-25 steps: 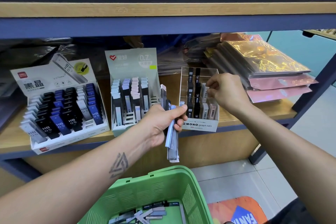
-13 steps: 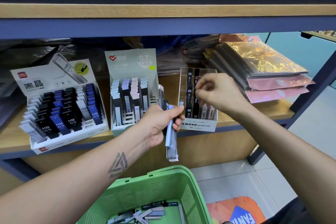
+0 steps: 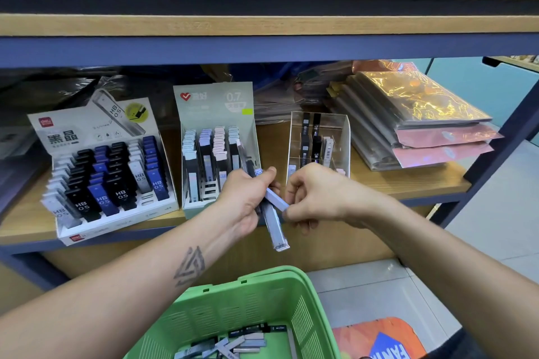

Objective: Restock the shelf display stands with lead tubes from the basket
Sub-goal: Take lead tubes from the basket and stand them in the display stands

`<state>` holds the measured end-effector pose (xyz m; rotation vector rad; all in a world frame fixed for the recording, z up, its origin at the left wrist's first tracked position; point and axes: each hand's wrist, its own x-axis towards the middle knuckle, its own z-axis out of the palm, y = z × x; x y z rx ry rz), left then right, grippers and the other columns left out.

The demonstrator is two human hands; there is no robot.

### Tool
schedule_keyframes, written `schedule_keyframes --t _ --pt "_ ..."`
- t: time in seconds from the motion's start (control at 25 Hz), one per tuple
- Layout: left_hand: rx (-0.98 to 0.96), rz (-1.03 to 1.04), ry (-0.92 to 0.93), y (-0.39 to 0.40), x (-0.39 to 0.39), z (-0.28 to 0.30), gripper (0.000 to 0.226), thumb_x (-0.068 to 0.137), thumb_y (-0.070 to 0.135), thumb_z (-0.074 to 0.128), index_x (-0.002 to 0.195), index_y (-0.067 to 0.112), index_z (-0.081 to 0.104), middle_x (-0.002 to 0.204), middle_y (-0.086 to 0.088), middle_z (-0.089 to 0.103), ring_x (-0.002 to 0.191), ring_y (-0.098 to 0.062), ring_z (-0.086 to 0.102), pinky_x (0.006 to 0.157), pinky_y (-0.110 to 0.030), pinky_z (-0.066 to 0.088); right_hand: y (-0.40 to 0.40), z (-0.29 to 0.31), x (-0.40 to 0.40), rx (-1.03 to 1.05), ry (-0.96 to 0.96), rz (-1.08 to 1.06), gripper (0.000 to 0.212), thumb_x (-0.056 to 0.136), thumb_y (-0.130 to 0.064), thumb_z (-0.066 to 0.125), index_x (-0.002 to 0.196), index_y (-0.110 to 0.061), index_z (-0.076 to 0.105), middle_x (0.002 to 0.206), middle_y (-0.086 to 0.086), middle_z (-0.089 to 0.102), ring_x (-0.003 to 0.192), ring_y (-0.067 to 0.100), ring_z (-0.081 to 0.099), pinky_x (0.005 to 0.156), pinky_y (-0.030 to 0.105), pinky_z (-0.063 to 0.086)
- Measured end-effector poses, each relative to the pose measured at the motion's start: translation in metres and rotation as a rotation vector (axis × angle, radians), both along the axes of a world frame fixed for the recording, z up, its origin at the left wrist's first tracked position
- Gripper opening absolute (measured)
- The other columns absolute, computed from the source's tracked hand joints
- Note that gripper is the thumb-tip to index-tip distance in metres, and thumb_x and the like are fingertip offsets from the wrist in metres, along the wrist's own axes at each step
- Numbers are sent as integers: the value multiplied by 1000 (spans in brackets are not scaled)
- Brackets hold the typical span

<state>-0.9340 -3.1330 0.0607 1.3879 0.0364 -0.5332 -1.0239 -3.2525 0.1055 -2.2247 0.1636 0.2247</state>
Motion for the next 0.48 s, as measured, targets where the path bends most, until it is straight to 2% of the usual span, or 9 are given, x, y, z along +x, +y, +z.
schedule_keyframes --t 0.12,0.2,0.32,0.48 --pt "-4 -9 -13 1 0 -1 27 96 14 66 106 -10 60 56 -7 63 50 -19 57 50 -26 48 -23 9 -2 258 110 19 39 88 7 70 123 -6 59 78 24 73 62 26 70 60 27 58" --pt "-52 -45 5 2 -3 3 23 97 9 64 101 -14 61 58 -10 60 49 -19 51 43 -22 43 -36 14 -3 321 147 39 61 90 7 68 144 -14 49 87 27 73 71 32 73 64 28 60" --pt "-126 -153 18 4 -8 9 18 97 2 61 103 -15 63 71 -17 59 52 -16 49 41 -18 40 -49 17 -4 363 123 3 74 90 10 65 152 -21 41 90 29 72 79 37 74 68 30 61" --pt "-211 -234 35 6 -11 14 25 94 1 64 113 -15 61 80 -21 62 52 -14 51 42 -17 38 -49 15 -3 287 96 6 71 90 6 68 150 -24 46 89 27 73 82 40 75 67 31 61"
